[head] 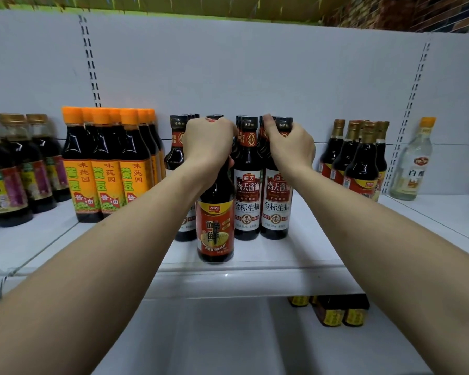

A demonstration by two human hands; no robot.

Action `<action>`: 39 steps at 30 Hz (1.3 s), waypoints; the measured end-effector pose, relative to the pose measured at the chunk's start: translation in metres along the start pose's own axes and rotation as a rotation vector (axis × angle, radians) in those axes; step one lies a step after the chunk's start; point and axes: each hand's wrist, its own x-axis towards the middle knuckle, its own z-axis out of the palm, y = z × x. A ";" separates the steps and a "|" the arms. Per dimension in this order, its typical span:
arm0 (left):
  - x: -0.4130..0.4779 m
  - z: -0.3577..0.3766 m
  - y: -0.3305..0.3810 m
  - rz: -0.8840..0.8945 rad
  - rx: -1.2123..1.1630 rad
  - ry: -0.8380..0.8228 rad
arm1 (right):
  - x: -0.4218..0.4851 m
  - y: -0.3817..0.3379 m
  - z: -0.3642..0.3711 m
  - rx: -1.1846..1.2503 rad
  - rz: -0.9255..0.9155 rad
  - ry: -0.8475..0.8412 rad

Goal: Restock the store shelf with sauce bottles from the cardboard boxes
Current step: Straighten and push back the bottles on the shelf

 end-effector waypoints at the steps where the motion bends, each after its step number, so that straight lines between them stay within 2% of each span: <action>1: 0.000 0.000 0.000 -0.005 0.000 -0.003 | 0.000 -0.001 -0.001 -0.003 0.010 0.016; 7: -0.003 0.004 0.005 -0.028 -0.013 -0.059 | 0.000 -0.009 -0.028 0.025 -0.090 0.334; 12: -0.021 0.043 0.026 0.027 0.000 -0.159 | 0.004 -0.004 -0.077 0.070 -0.130 0.397; 15: -0.040 0.080 0.049 0.075 -0.029 -0.185 | 0.012 0.012 -0.119 -0.039 -0.118 0.369; 18: -0.063 0.127 0.072 0.112 -0.068 -0.211 | 0.020 0.032 -0.167 -0.051 -0.026 0.242; 24: -0.103 0.225 0.103 0.017 -0.156 -0.191 | 0.022 0.089 -0.258 0.313 -0.020 -0.231; 29: -0.127 0.292 0.109 0.005 -0.159 -0.185 | 0.026 0.139 -0.294 0.229 0.055 -0.575; 32: -0.128 0.320 0.106 -0.016 -0.153 -0.187 | 0.034 0.162 -0.303 0.318 0.128 -0.648; 36: -0.121 0.346 0.093 -0.028 -0.134 -0.194 | 0.035 0.181 -0.300 0.295 0.100 -0.738; 39: -0.109 0.361 0.078 -0.043 -0.124 -0.216 | 0.039 0.198 -0.283 0.285 0.062 -0.687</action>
